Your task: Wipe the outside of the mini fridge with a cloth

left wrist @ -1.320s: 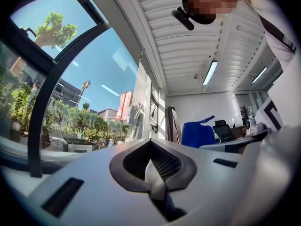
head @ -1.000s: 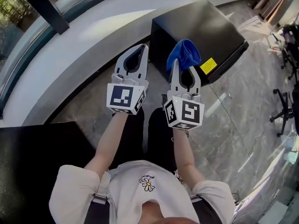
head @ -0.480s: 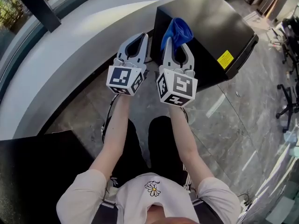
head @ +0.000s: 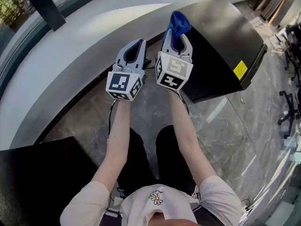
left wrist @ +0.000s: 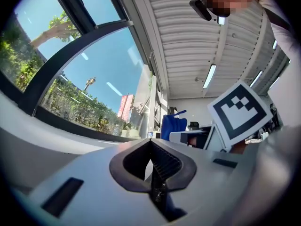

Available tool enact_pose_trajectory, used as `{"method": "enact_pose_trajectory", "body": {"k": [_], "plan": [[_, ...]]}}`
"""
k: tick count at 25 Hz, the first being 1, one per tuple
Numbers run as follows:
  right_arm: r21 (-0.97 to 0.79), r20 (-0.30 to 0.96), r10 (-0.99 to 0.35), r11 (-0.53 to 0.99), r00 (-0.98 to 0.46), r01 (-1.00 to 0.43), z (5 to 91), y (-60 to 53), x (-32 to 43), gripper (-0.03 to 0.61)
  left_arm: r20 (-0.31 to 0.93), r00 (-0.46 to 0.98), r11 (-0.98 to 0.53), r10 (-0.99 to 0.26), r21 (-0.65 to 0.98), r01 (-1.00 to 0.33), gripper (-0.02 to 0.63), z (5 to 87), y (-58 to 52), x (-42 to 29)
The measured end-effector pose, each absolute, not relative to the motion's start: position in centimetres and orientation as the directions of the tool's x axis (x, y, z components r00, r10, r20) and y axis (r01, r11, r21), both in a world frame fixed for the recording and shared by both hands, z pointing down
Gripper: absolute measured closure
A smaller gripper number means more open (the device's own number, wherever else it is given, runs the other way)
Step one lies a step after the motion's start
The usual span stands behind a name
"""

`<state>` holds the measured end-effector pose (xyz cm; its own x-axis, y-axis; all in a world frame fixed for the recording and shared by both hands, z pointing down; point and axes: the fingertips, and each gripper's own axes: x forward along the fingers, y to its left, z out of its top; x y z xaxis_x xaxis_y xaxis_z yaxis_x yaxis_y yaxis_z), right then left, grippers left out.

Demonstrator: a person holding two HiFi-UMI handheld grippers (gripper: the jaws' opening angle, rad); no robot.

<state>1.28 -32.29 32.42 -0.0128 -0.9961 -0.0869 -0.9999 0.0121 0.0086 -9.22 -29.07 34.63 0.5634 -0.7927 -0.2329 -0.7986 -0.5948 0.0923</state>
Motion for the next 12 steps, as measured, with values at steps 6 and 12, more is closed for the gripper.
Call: {"method": "enact_pose_trajectory", "body": {"k": [6,12], "plan": [[0.08,-0.076,-0.996,-0.06,0.054,-0.995,33.2,-36.2,1.2,0.517,-0.25,0.493,-0.537,-0.833,0.149,-0.831,0.609,36.1,-30.1,-11.5],[0.09,-0.081,-0.989,-0.132,0.125,-0.987,33.2,-36.7,2.4,0.517,-0.245,0.489,-0.529,-0.837,0.136,-0.838,0.609,36.4,-30.6,-10.8]]}}
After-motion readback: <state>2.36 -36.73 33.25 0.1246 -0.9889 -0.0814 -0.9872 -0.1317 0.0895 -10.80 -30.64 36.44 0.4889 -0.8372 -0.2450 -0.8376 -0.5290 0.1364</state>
